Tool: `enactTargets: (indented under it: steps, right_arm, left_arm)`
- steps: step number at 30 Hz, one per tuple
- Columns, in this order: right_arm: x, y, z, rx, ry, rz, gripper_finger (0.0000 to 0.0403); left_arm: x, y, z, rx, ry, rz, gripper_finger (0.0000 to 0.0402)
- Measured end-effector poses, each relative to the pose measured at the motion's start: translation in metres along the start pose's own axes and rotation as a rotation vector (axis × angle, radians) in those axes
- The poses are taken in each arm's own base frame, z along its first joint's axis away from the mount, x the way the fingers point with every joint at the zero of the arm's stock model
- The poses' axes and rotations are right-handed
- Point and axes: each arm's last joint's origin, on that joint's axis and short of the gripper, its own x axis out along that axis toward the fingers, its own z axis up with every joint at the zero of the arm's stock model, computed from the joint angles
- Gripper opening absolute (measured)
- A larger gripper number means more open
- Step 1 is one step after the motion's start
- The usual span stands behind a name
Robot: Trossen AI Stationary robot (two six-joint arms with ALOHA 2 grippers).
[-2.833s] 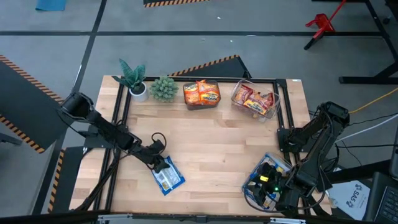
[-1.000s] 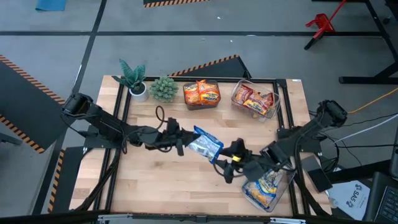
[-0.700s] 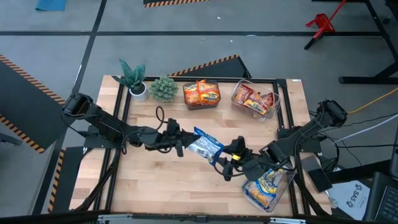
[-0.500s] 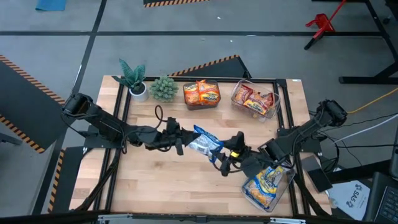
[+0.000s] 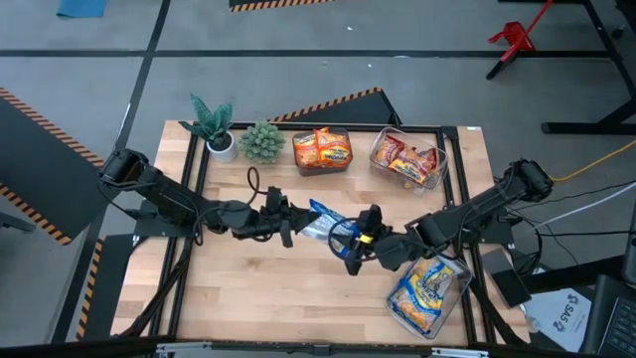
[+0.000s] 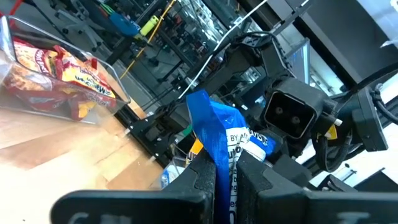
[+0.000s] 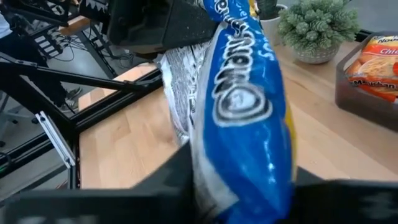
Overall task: Sort Maruchan noodles
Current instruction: Put the blue noodle pack into the bottom transparent bin
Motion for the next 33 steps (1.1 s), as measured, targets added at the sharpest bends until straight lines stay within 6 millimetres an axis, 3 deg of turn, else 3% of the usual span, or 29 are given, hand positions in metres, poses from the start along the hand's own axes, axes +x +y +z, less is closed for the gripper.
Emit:
enactTargets:
  steps: [5,11,19,21,25,30,33]
  right_arm:
    - [0.000,0.000,-0.001,-0.007,0.015,0.009,0.0023]
    - [-0.002,0.002,0.001,-0.012,0.047,0.053,0.0043]
    - [-0.023,0.018,0.011,-0.102,0.156,0.090,0.0020]
    - [-0.030,0.021,0.013,-0.150,0.197,0.103,0.0036]
    - [-0.045,0.027,0.014,-0.224,0.312,0.160,0.0107]
    - [-0.056,0.033,0.025,-0.192,0.335,0.183,0.0197]
    - [-0.067,0.031,0.027,-0.157,0.466,0.166,0.0224]
  left_arm:
    - [0.000,0.000,-0.001,0.009,0.008,0.000,0.0016]
    - [0.000,-0.001,-0.002,0.013,0.043,-0.037,0.0016]
    - [-0.001,-0.005,-0.004,0.019,0.119,-0.127,0.0016]
    - [-0.002,-0.009,-0.006,0.069,0.124,-0.136,0.0016]
    - [0.002,-0.022,-0.004,0.193,0.121,-0.129,0.0016]
    - [0.017,-0.037,-0.002,0.264,0.100,-0.113,0.0016]
    - [0.025,-0.046,-0.008,0.370,0.131,-0.109,0.0016]
